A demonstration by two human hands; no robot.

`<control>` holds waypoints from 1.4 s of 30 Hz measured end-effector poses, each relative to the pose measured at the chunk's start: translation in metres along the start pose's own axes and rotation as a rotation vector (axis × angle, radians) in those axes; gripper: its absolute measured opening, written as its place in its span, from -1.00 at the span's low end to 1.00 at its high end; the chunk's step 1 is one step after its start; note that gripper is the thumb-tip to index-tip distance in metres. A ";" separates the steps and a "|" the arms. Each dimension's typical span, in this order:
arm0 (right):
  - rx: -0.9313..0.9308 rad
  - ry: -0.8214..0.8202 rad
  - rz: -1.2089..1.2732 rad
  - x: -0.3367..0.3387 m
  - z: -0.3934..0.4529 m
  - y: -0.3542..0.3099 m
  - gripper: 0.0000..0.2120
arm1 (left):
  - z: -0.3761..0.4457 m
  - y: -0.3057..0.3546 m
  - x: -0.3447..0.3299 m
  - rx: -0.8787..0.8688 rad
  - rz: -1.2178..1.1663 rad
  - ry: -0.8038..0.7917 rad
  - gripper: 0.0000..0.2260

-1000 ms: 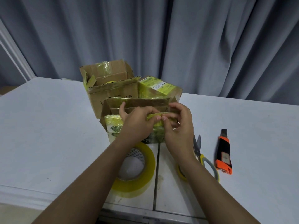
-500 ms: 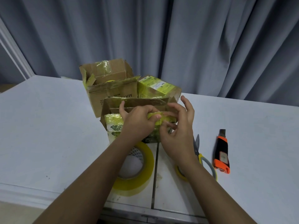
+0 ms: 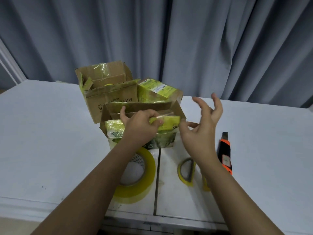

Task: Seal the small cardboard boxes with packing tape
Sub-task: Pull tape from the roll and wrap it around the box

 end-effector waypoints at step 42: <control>0.273 -0.210 -0.410 0.003 -0.008 0.003 -0.88 | 0.006 0.005 0.002 0.145 -0.060 -0.059 -0.48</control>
Point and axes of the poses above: each hand's wrist, its own z-axis towards the middle knuckle, its own x-axis out of the back of the hand, y = z × x, the point moved 3 cm from there along z, towards the middle knuckle, and after that the axes turned 8 degrees about y, right-handed, at the moved point
